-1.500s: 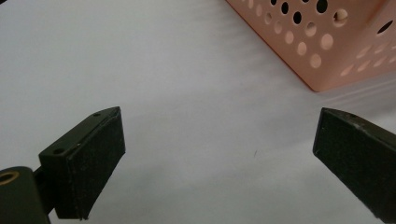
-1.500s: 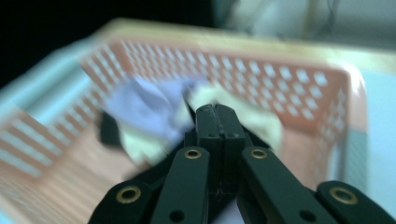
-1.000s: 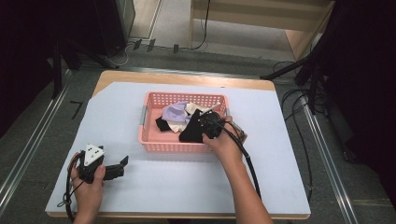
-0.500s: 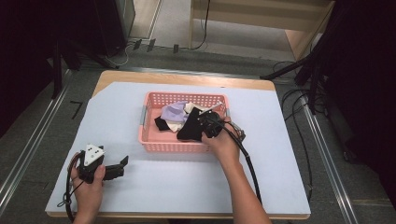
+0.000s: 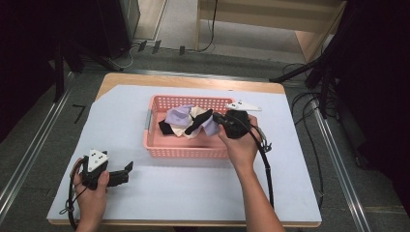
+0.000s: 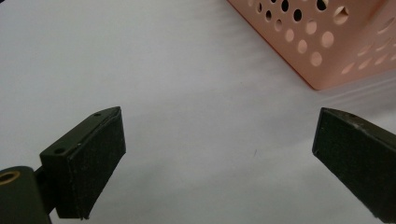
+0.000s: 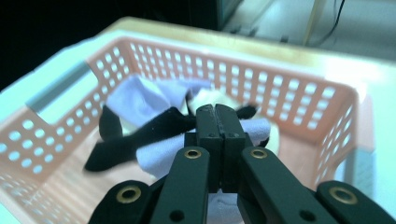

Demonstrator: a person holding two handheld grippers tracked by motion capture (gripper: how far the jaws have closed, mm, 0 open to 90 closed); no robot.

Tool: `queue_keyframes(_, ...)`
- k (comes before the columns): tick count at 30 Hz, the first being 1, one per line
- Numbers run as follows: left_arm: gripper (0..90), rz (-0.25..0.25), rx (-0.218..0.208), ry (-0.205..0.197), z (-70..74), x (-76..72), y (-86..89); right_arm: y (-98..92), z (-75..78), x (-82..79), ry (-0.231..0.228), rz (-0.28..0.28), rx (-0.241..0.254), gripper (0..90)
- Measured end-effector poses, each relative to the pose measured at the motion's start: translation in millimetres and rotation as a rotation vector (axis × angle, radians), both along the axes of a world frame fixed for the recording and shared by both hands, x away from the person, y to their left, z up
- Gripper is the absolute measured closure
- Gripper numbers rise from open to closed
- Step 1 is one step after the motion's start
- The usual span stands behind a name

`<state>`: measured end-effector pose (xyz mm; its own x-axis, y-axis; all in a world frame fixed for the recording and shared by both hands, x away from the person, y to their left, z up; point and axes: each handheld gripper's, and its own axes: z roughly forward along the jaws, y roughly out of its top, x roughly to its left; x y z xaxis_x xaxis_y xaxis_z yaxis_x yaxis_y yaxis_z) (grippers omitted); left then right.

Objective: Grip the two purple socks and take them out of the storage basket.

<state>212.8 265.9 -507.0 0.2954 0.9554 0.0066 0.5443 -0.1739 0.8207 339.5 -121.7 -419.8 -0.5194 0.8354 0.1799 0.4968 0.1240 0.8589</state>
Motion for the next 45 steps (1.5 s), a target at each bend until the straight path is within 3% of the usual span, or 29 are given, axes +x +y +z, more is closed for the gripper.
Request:
queue_keyframes(5,3.4,-0.001,0.003,0.000,0.1,0.1,0.3,-5.7,10.0,-8.1,-0.116,-0.007,0.035,90.0)
queue_keyframes(13,3.4,-0.001,0.004,-0.003,0.0,0.3,0.5,-21.9,29.9,-21.5,-0.322,-0.090,0.097,90.0)
queue_keyframes(17,3.4,-0.002,0.002,-0.003,0.0,0.2,0.6,-41.1,39.6,-25.3,-0.364,-0.169,0.101,90.0)
queue_keyframes(22,3.4,-0.002,0.003,-0.003,0.0,0.2,0.6,-64.1,36.7,-27.5,-0.366,-0.248,0.090,90.0)
queue_keyframes(26,3.4,0.002,0.001,-0.008,-0.1,0.1,0.3,-88.8,19.7,-27.6,-0.341,-0.341,0.058,90.0)
queue_keyframes(31,3.4,0.005,0.002,-0.006,-0.1,-0.3,-0.2,-111.6,-7.8,-27.5,-0.269,-0.420,0.037,90.0)
queue_keyframes(32,3.4,0.005,0.005,-0.004,0.2,-0.5,-0.2,-116.5,-15.6,-26.8,-0.224,-0.435,0.061,86.6)
queue_keyframes(33,3.4,0.004,0.007,-0.005,0.1,-0.3,0.0,-116.5,-15.6,-26.8,-0.224,-0.435,0.061,86.6)
queue_keyframes(34,3.4,0.004,0.005,-0.003,0.1,-0.3,-0.2,-117.3,-17.9,-26.6,-0.199,-0.435,0.091,81.6)
queue_keyframes(36,3.4,0.005,0.005,-0.003,0.1,-0.3,-0.3,-109.3,-20.2,-24.9,-0.209,-0.423,0.112,64.8)
queue_keyframes(39,3.4,0.005,0.006,-0.003,0.1,-0.3,-0.2,-95.9,-20.2,-23.3,-0.224,-0.393,0.091,61.1)
queue_keyframes(41,3.4,0.006,0.005,-0.004,0.1,-0.4,-0.2,-79.3,-19.5,-20.8,-0.219,-0.341,0.077,58.4)
queue_keyframes(42,3.4,0.006,0.004,-0.004,0.2,-0.5,-0.2,-61.7,-18.6,-18.3,-0.218,-0.299,0.074,57.5)
queue_keyframes(43,3.4,0.006,0.004,-0.005,0.1,-0.4,-0.2,-61.7,-18.6,-18.3,-0.218,-0.299,0.074,57.5)
queue_keyframes(45,3.4,0.004,0.002,-0.005,0.1,-0.4,0.1,-37.0,-16.7,-13.1,-0.206,-0.243,0.067,56.8)
